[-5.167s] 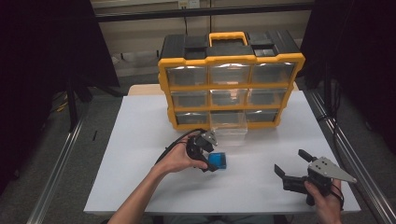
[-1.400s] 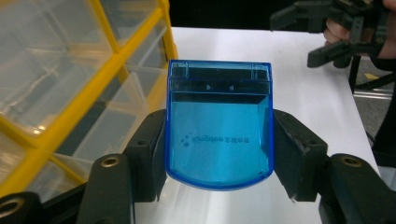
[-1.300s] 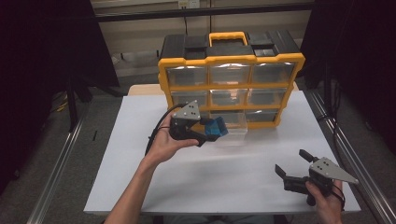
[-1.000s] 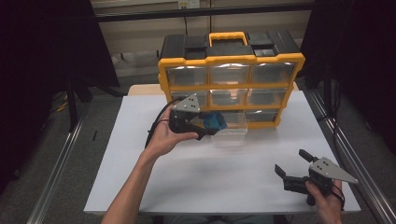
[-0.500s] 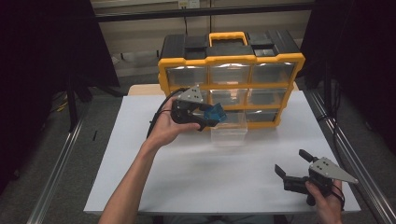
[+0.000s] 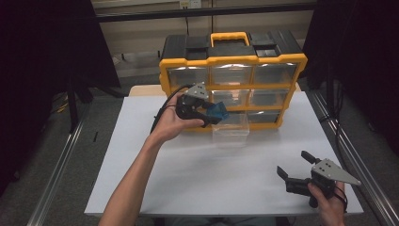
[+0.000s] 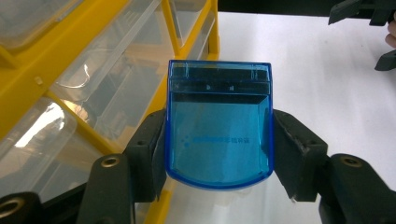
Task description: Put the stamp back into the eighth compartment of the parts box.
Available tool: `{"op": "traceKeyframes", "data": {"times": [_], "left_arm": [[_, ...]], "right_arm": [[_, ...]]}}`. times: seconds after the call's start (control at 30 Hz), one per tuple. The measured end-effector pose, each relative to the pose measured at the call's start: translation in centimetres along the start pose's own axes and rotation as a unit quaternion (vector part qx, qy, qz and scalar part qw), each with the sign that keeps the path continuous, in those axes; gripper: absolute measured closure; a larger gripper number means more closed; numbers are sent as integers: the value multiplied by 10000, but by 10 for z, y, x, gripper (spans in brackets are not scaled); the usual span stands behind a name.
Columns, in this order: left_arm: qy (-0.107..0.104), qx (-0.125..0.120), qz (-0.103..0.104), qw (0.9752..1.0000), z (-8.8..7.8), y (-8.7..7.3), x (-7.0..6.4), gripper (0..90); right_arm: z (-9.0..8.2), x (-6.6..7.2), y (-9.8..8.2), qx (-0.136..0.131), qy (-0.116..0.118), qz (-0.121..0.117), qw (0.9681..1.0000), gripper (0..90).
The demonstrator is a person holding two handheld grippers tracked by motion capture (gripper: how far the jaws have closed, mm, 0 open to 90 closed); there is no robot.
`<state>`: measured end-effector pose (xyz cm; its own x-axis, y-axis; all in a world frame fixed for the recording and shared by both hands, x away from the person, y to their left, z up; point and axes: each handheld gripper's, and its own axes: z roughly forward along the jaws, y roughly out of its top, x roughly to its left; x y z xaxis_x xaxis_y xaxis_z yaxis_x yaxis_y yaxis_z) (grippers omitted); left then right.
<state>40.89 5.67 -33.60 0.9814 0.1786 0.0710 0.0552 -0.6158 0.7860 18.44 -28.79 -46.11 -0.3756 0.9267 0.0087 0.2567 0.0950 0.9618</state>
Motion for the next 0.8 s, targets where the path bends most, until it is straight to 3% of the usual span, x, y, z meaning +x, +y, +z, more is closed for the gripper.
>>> {"op": "traceKeyframes", "data": {"times": [0.27,0.8], "left_arm": [[-170,333,131,9992,3,9,8,423],[-339,762,214,9963,22,16,11,422]], "right_arm": [[0,1,0,16,48,-8,10000,1],[0,0,0,14,30,4,10000,1]]}}
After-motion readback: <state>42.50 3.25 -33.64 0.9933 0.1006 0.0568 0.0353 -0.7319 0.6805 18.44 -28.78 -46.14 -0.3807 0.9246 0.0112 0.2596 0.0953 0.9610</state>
